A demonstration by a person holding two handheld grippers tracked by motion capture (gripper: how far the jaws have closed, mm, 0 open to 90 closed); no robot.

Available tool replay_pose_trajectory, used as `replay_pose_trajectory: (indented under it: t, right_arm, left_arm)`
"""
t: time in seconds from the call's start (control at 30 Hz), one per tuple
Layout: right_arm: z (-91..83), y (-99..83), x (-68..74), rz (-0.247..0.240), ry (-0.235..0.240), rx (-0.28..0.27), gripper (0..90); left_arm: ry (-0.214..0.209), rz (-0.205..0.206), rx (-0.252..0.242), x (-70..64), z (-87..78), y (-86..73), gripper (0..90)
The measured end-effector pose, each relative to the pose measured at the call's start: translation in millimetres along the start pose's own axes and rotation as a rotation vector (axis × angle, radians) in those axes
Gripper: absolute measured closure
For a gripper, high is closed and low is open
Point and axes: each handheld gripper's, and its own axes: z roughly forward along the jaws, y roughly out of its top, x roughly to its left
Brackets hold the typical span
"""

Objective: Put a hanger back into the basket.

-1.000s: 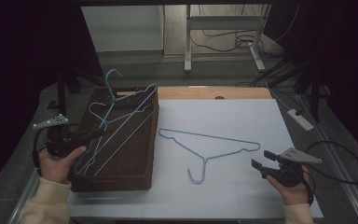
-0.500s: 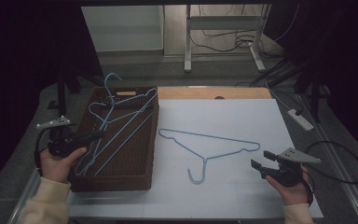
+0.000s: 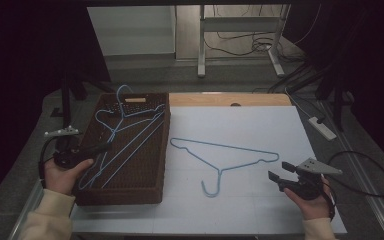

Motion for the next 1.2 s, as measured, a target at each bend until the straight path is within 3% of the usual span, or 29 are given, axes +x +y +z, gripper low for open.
replay_pose_trajectory:
  t: [0.27,0.5,0.63,0.83,0.93,1.0,1.03,1.07,1.13,1.17,1.2]
  right_arm:
    - [-0.3,-0.3,-0.9,0.000,0.001,-0.001,32.9]
    - [-0.1,-0.3,-0.8,-0.001,0.000,0.000,32.9]
    - [0.3,-0.2,-0.9,-0.001,0.000,0.001,32.9]
    - [0.4,0.1,0.0,-0.004,0.000,0.003,32.9]
    - [0.4,-0.1,-0.2,-0.004,-0.001,0.004,32.9]
    - [0.4,-0.1,-0.3,-0.005,-0.001,0.005,32.9]
    - [0.5,-0.1,-0.3,-0.004,-0.001,0.005,32.9]
    - [0.4,-0.1,-0.1,-0.005,0.000,0.005,32.9]
    - [0.3,0.0,0.0,-0.006,0.000,0.005,32.9]
    - [0.2,0.0,0.0,-0.006,0.000,0.005,32.9]
    - [0.2,0.0,0.0,-0.006,0.000,0.005,32.9]
  left_arm:
    - [0.023,-0.010,0.084,8.6,26.0,5.7,86.4]
    - [0.028,-0.044,0.111,19.3,36.0,3.7,86.4]
    - [0.071,-0.067,0.145,26.9,36.5,1.4,86.3]
    - [0.182,-0.100,0.212,36.5,39.8,-0.6,85.9]
    - [0.228,-0.094,0.231,39.1,42.3,-1.5,82.0]
    - [0.248,-0.084,0.228,39.1,43.0,-1.7,70.6]
    - [0.275,-0.065,0.211,38.2,43.0,-1.6,70.6]
    - [0.283,-0.035,0.170,34.6,40.5,-0.5,57.4]
    - [0.286,-0.016,0.147,31.7,38.5,0.3,54.0]
    - [0.273,0.019,0.109,25.1,34.1,1.9,52.6]
    - [0.273,0.019,0.109,25.1,34.1,1.9,51.2]
